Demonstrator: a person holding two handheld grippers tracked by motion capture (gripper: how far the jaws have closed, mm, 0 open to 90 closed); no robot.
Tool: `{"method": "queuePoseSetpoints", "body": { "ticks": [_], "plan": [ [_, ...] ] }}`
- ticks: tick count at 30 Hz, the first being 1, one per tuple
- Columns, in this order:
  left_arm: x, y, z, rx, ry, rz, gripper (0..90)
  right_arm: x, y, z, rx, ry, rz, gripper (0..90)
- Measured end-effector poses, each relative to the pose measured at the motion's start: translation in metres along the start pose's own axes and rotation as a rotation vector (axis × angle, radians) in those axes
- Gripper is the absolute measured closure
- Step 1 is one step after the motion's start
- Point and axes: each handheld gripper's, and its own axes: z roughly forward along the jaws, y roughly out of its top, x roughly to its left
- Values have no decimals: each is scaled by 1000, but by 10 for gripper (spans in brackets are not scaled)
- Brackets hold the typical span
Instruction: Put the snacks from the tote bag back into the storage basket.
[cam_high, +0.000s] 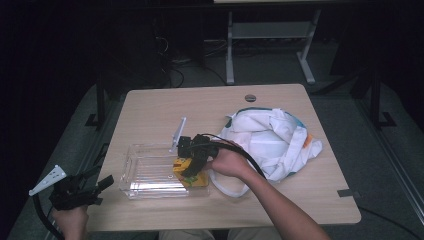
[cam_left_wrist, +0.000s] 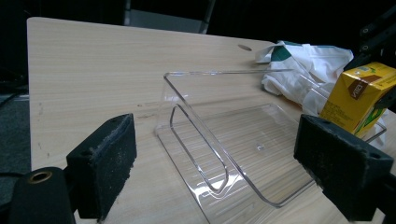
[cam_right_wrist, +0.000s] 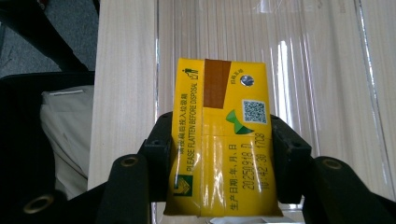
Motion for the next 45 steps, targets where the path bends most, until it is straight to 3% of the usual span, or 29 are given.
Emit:
{"method": "queuePoseSetpoints", "body": {
  "ticks": [27, 45],
  "plan": [
    [1, 0, 0, -4, 1, -5, 127, 0, -5, 16, 18, 33, 15, 508],
    [0, 0, 0, -6, 2, -4, 127, -3, -13, 14, 24, 50, 21, 502]
  ]
}}
